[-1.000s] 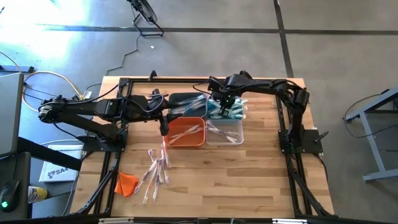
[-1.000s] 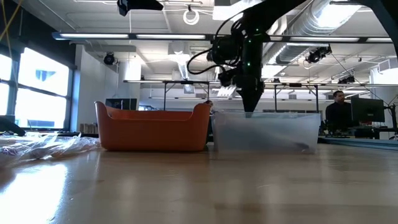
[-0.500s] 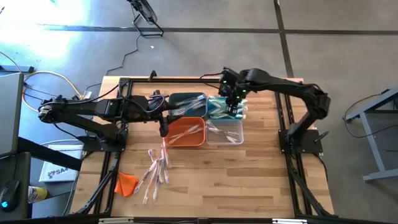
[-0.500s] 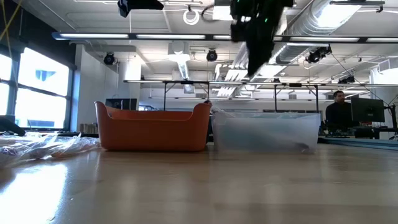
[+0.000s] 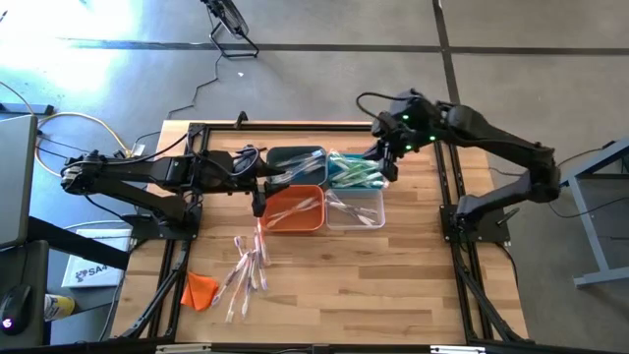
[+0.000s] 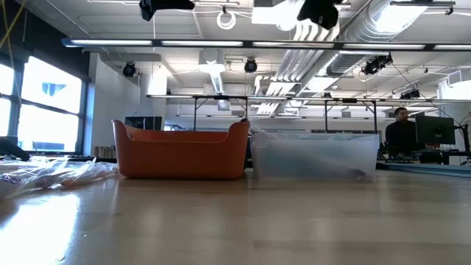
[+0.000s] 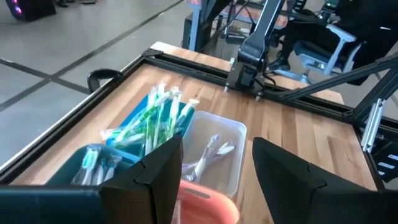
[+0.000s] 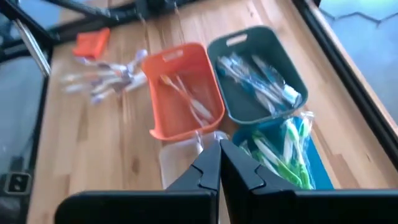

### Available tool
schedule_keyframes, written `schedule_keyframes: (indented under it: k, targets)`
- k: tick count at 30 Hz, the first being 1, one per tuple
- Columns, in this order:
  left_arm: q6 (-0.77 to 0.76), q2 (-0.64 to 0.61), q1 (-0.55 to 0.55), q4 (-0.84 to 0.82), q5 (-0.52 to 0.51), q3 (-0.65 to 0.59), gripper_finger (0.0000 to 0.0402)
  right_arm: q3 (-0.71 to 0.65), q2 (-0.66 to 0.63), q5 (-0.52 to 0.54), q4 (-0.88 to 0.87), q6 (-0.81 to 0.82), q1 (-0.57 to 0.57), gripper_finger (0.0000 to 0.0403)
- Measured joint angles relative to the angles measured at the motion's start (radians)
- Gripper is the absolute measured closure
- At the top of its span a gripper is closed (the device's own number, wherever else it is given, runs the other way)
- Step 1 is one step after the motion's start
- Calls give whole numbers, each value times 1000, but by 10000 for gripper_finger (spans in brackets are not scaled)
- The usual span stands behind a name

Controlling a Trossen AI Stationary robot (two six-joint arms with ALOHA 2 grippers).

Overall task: Pick & Place Toothbrushes
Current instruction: Put the purple toothbrush into the transparent bin

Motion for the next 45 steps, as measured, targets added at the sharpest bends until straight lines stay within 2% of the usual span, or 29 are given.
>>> schedule_keyframes:
  k: [8, 21, 26, 31, 37, 41, 45]
  targets:
    - [0, 0, 0, 0, -1, 0, 210, 0, -128, 15, 16, 33, 82, 401]
    - [-103, 0, 0, -7, 0, 0, 210, 0, -278, 208, 3, 107, 204, 401]
    - [-207, 0, -13, -64, 65, 0, 210, 0, -289, 288, -34, 143, 259, 401]
    - [-348, 0, -92, -160, 67, -1, 210, -40, -290, 324, -39, 164, 309, 401]
    - [-462, 0, -247, -213, 32, -1, 210, -153, -293, 349, 23, 186, 329, 401]
    - [-623, 0, -330, -270, -14, -1, 210, -229, -293, 349, 96, 189, 328, 401]
    - [-798, 0, -411, -324, -18, -1, 210, -290, -293, 348, 177, 187, 328, 401]
